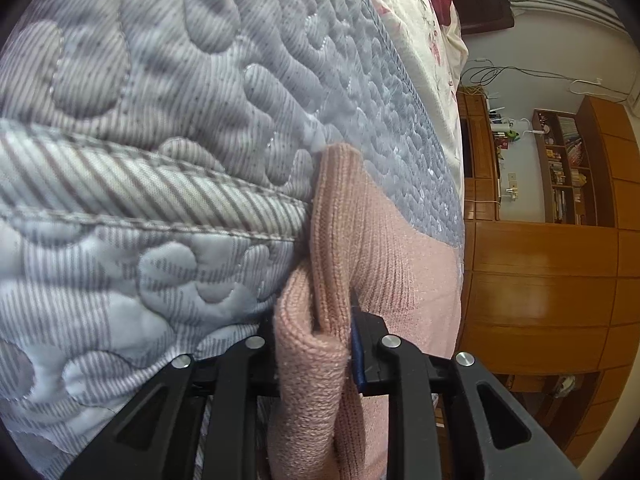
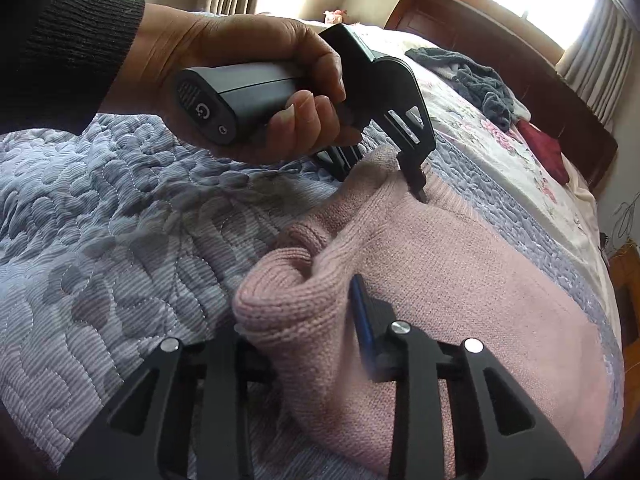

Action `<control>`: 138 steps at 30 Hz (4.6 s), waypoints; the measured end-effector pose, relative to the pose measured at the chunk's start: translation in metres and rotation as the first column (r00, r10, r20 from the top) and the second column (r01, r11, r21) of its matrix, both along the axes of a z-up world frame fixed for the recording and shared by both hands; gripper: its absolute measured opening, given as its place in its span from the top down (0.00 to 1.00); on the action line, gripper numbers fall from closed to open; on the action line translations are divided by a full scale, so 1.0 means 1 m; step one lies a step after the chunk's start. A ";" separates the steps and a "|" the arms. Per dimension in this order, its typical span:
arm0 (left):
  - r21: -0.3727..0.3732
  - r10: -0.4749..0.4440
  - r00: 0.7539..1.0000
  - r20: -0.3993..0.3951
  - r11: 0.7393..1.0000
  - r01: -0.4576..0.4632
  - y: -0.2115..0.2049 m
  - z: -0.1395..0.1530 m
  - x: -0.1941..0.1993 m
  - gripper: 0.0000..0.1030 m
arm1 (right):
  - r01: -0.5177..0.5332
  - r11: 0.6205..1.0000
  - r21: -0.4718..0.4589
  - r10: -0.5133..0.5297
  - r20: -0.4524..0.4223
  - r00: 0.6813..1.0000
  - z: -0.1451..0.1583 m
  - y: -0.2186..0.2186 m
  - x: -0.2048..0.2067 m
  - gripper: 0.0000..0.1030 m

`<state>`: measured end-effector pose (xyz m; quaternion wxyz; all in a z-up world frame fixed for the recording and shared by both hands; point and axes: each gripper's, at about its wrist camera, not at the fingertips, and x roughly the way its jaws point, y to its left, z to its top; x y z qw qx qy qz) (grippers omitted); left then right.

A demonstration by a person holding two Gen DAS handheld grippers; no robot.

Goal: Fold small clothes

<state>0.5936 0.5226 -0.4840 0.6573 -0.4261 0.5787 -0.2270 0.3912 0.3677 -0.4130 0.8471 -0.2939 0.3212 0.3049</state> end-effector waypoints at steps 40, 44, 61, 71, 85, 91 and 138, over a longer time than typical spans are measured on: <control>0.348 -0.070 0.997 0.040 0.936 0.052 -0.133 0.197 0.033 0.83 | 0.218 0.897 0.384 -0.169 -0.156 0.973 0.151 -0.132 0.017 0.90; 0.387 -0.086 0.995 0.045 0.920 0.062 -0.160 0.215 0.036 0.83 | 0.242 0.875 0.420 -0.188 -0.166 0.968 0.161 -0.157 0.017 0.90; 0.542 -0.161 0.987 0.005 0.830 0.132 -0.286 0.233 0.057 0.83 | 0.391 0.737 0.552 -0.264 -0.298 0.918 0.156 -0.271 0.023 0.90; 0.627 -0.187 0.982 -0.022 0.762 0.159 -0.348 0.204 0.070 0.83 | 0.462 0.659 0.593 -0.278 -0.379 0.883 0.125 -0.325 0.028 0.90; 0.831 -0.245 0.969 0.002 0.539 0.135 -0.434 0.172 0.069 0.83 | 0.585 0.487 0.648 -0.252 -0.537 0.805 0.065 -0.395 0.033 0.90; 0.880 -0.235 0.972 0.021 0.465 0.094 -0.460 0.166 0.065 0.83 | 0.644 0.412 0.644 -0.220 -0.616 0.756 0.052 -0.414 0.031 0.90; 0.373 -0.200 0.944 0.262 0.923 0.092 -0.329 0.164 -0.092 0.23 | 0.827 0.149 0.543 0.224 -0.833 0.506 -0.019 -0.461 0.071 0.39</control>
